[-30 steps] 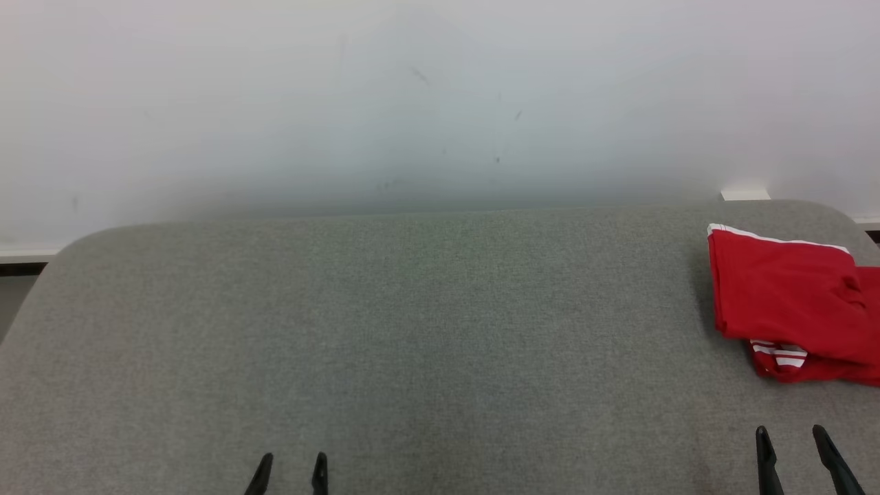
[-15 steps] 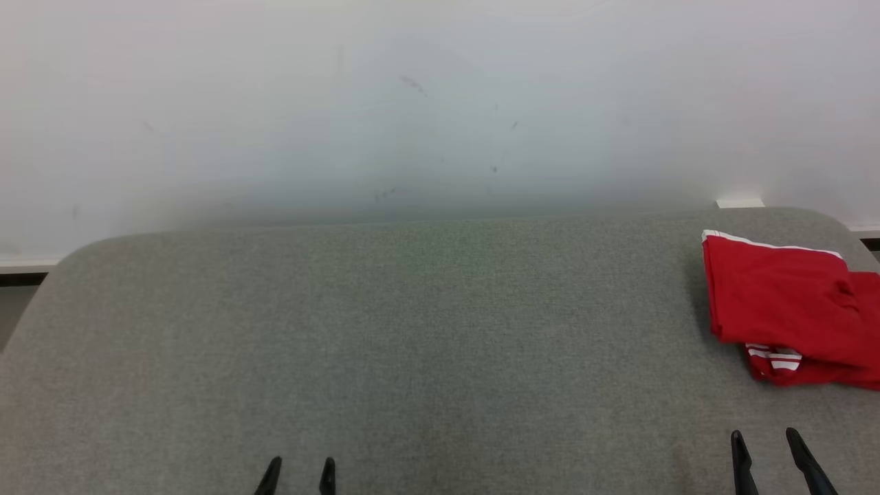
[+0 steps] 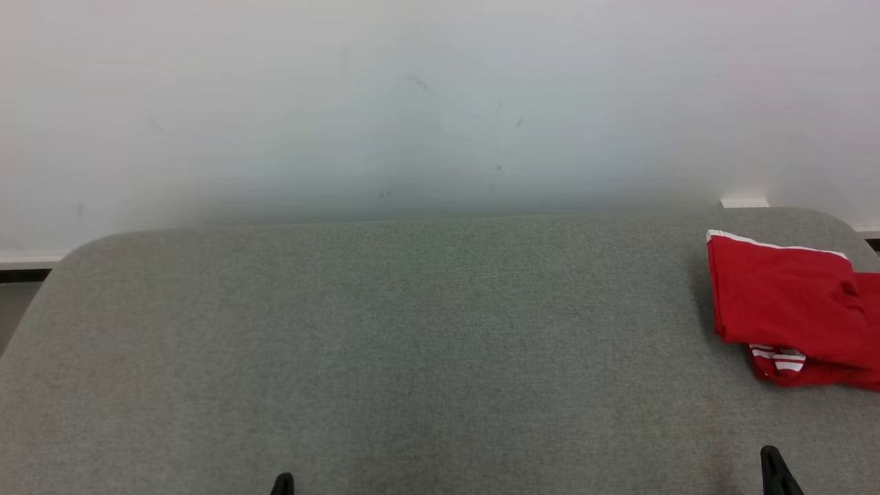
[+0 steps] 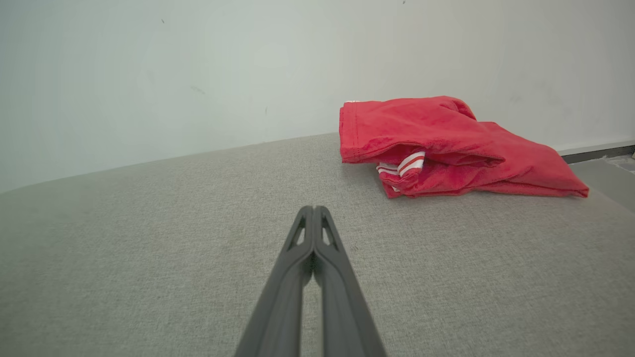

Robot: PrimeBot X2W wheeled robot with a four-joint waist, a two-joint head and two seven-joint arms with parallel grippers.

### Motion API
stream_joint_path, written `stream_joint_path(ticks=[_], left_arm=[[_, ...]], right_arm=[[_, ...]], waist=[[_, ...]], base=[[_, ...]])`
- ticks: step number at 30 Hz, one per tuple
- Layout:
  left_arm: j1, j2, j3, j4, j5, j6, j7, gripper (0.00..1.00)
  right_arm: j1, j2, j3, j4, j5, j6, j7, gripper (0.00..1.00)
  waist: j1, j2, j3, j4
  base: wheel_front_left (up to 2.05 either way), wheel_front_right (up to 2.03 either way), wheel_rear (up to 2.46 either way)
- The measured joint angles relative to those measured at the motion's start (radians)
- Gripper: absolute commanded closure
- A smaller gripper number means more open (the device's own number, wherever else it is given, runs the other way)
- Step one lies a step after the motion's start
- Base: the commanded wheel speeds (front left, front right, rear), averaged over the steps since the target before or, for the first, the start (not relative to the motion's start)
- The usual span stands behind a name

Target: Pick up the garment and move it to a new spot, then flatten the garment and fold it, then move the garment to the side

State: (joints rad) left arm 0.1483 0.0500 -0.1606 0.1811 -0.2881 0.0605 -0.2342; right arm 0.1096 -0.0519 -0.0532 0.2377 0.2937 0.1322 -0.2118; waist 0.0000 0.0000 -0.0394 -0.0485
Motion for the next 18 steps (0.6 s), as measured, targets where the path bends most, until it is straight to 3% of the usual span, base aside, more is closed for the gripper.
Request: stream_joint_path(ticks=[18], left_arm=[[-0.062, 0.018, 0.038, 0.014, -0.336, -0.043, 0.06, 1.0]], right_arm=[[-0.049, 0.001, -0.013, 0.001, 0.312, 0.0, 0.072, 1.0]], waist=[[0.0, 0.0, 0.006, 0.008]], base=[[0.0, 0.0, 0.0]])
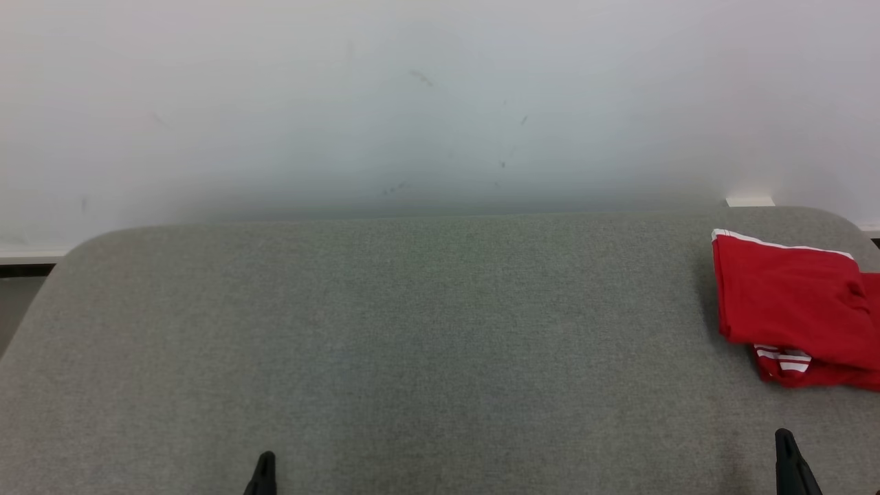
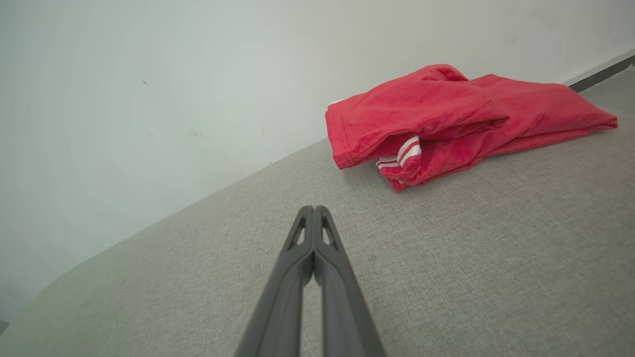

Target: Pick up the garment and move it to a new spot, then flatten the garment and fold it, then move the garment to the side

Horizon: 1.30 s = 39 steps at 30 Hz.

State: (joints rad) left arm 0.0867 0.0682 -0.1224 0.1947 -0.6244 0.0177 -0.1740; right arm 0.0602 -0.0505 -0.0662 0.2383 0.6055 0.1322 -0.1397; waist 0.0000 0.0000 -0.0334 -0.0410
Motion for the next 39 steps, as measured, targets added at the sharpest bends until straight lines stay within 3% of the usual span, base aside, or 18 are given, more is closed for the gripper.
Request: stream_joint_path(ticks=[39], left_arm=[[-0.094, 0.024, 0.07, 0.024, -0.531, -0.07, 0.104, 1.0]], right_arm=[[-0.084, 0.001, -0.024, 0.007, 0.499, 0.0, 0.128, 1.0]], waist=[[0.0, 0.0, 0.013, 0.016]], base=[[0.0, 0.0, 0.0]])
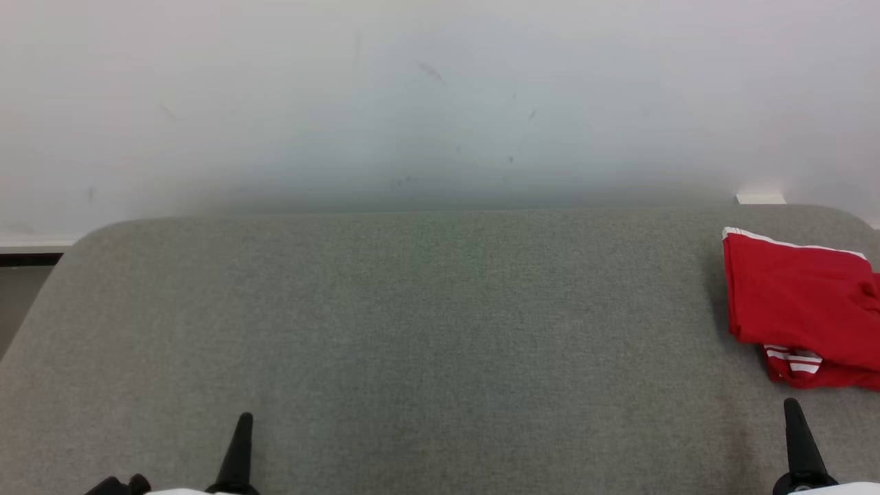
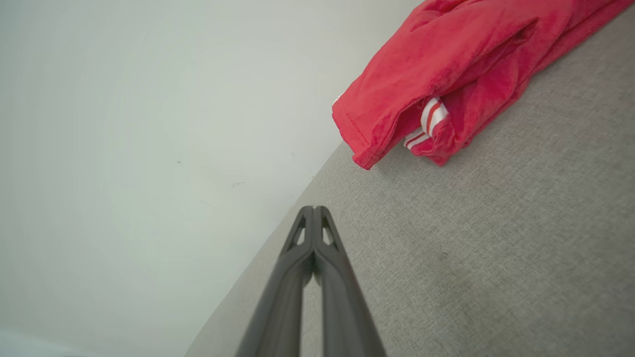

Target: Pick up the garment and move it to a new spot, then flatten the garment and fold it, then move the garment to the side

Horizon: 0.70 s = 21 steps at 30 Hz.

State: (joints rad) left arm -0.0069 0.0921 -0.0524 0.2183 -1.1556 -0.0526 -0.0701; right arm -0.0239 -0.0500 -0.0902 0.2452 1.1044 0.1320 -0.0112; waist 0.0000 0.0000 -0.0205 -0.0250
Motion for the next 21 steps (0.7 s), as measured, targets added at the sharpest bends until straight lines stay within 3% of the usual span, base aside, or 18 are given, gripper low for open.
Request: stream_joint_path(ticks=[21], left_arm=[[-0.04, 0.01, 0.03, 0.007, -0.21, -0.03, 0.044, 1.0]], right_arm=[[-0.037, 0.0, -0.01, 0.003, 0.203, 0.0, 0.052, 1.0]], waist=[[0.0, 0.0, 0.007, 0.009]], base=[[0.0, 0.0, 0.0]])
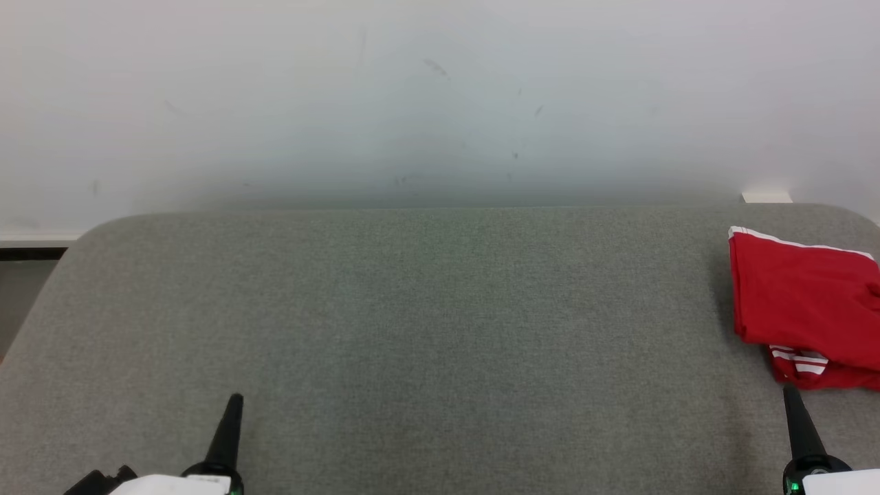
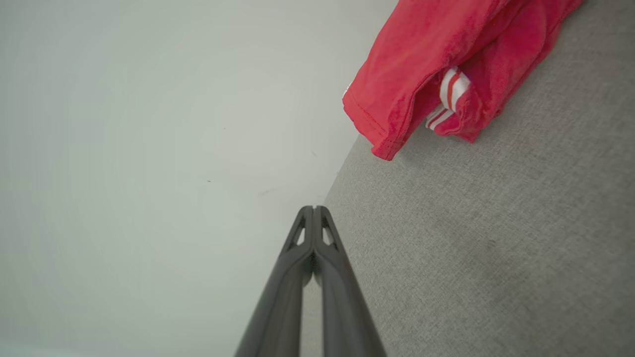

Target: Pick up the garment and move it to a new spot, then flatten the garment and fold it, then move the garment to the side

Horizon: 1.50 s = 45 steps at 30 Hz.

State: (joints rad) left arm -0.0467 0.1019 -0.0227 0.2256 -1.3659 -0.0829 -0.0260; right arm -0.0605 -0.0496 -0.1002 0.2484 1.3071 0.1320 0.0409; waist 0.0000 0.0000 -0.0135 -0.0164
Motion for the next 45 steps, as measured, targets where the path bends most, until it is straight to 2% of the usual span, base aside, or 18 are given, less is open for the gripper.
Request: stream_joint_path(ticks=[32, 45], left_arm=[[-0.05, 0.008, 0.041, 0.011, -0.263, -0.033, 0.059, 1.0], [-0.059, 0.01, 0.05, 0.014, -0.321, -0.041, 0.07, 1.0]], right_arm=[[-0.042, 0.0, -0.011, 0.004, 0.248, 0.0, 0.062, 1.0], [-0.055, 0.0, -0.014, 0.004, 0.304, 0.0, 0.074, 1.0]], waist=[[0.0, 0.0, 0.011, 0.013], [0.0, 0.0, 0.013, 0.016]], base=[[0.0, 0.0, 0.0], [0.0, 0.0, 0.0]])
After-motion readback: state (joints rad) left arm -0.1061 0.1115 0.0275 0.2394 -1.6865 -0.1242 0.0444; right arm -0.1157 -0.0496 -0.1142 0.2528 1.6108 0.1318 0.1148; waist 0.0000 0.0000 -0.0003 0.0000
